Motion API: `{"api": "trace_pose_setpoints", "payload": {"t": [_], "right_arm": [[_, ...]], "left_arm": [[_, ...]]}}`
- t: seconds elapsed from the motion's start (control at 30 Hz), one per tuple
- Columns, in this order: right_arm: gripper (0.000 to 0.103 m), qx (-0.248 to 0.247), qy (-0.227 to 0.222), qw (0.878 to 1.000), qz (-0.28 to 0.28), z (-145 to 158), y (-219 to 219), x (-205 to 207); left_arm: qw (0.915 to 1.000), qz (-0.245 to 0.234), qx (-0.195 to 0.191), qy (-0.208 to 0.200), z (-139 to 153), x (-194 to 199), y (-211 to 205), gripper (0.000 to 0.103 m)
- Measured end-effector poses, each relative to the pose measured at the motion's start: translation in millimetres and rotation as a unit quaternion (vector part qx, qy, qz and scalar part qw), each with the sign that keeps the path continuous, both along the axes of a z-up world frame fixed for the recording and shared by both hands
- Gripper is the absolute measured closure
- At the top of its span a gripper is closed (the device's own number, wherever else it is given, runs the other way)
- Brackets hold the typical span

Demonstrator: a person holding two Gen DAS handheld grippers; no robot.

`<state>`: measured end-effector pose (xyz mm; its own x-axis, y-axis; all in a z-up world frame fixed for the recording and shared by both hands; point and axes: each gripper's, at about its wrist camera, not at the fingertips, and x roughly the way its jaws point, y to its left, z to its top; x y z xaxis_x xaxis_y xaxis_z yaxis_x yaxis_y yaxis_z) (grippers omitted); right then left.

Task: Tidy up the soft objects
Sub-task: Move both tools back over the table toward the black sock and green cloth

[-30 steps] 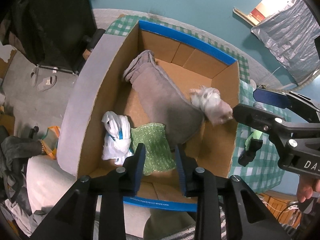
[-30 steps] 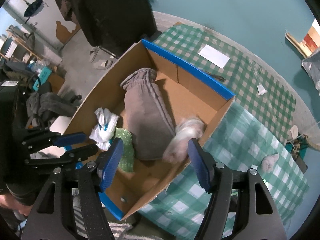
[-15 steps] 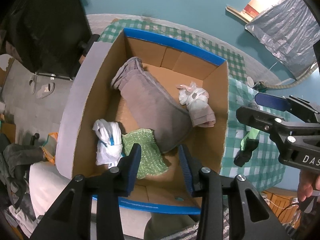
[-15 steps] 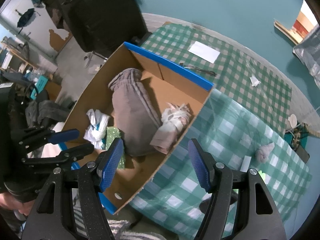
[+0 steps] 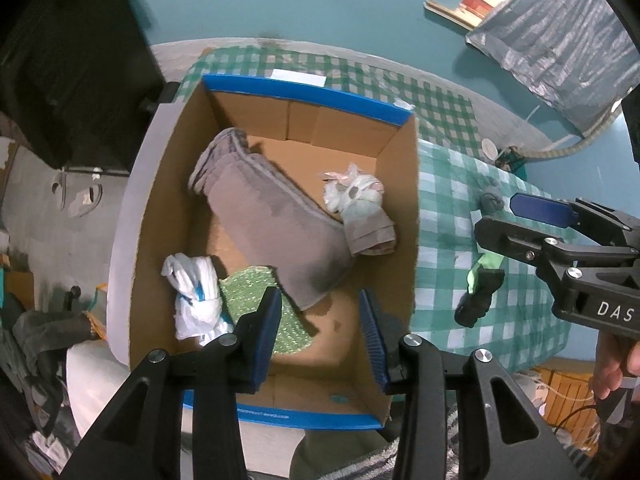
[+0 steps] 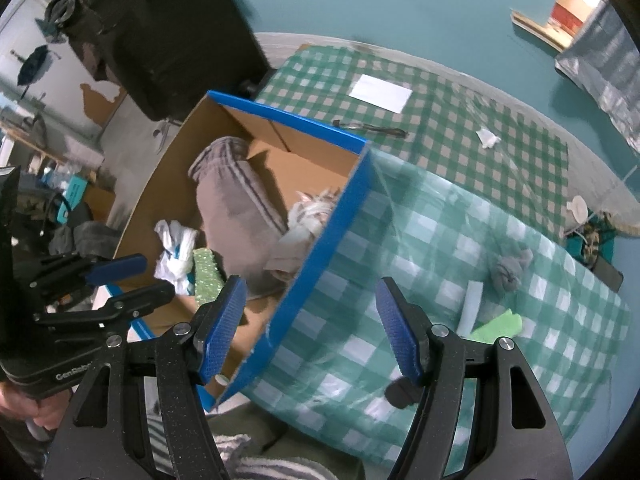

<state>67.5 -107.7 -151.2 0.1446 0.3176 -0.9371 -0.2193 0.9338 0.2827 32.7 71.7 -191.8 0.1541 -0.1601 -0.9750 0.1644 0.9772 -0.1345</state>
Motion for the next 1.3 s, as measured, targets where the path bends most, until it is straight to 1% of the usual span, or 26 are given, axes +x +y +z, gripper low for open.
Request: {"api": "trace_pose_setpoints", "payload": {"t": [0.27,0.4,0.6,0.8,0.9,1.03,1.3], "right_arm": [[0.034,-0.004,0.013,0.999,-0.038,-5.8,-39.0,-5.9],[0.034,-0.011,0.019,0.998,-0.058,-9.0,-61.4,-10.4],[0.034,-0.021,0.034,0.995,-0.096,-17.0,-104.5,-18.2],[0.034,-0.034,0.043,0.991,-0.121,-24.5,-138.4,-26.1],[0.034,-0.037,0.048,0.99,-0.131,-28.3,-151.4,-28.2],[0.034,-0.038,0.056,0.988,-0.142,-34.0,-164.9,-29.9],[0.034,-0.042,0.07,0.985,-0.149,-47.8,-184.6,-32.8]], "left_arm": [[0.9995,-0.031,0.004,0.001,0.9,1.4,-29.1,0.06],[0.999,-0.046,0.004,-0.001,2.1,2.7,-44.2,0.055],[0.9979,-0.065,0.004,-0.003,2.8,3.7,-65.6,0.054],[0.9965,-0.084,0.003,0.001,0.5,3.0,-90.7,0.054],[0.9954,-0.096,0.005,0.003,-1.8,0.9,-106.3,0.053],[0.9936,-0.112,0.008,0.003,-4.0,-2.3,-124.9,0.049],[0.9897,-0.142,0.021,0.003,-11.2,-9.1,-160.0,0.049]]}}
